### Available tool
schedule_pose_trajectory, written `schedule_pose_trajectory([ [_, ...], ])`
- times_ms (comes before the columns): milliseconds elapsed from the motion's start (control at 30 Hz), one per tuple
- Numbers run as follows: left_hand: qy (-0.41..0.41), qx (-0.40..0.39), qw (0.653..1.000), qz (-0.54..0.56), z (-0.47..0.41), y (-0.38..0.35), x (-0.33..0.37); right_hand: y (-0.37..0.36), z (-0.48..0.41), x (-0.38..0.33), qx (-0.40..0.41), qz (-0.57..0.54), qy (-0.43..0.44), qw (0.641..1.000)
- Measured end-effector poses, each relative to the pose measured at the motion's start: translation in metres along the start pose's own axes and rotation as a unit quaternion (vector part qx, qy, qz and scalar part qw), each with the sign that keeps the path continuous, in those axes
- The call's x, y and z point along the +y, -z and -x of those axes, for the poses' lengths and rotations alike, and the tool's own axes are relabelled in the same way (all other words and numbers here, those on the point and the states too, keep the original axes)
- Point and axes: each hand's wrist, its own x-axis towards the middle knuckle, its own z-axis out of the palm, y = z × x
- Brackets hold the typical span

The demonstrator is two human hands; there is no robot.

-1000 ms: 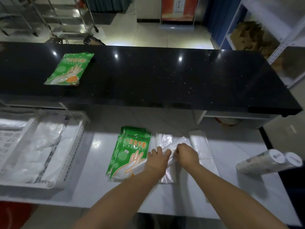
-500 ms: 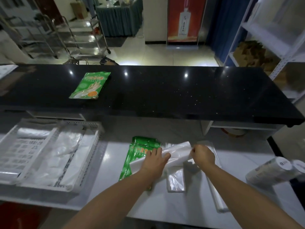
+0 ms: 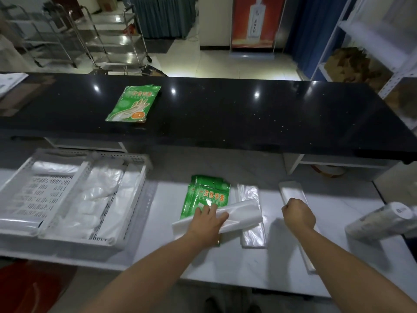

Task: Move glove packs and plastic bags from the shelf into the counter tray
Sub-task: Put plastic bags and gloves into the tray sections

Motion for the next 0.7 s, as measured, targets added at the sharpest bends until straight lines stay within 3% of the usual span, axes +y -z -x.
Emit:
schedule_pose_trajectory([
  [433,0.074,-0.052,0.996,0.013,0.03,-0.032,0.027,-0.018,0.076,-0.028,-0.048,-0.02,0.223,0.973],
  [700,0.096,-0.027,0.995,0.002,0.057,-0.008,0.015,-0.015,0.094,-0.038,0.021,-0.023,0.33,0.943],
])
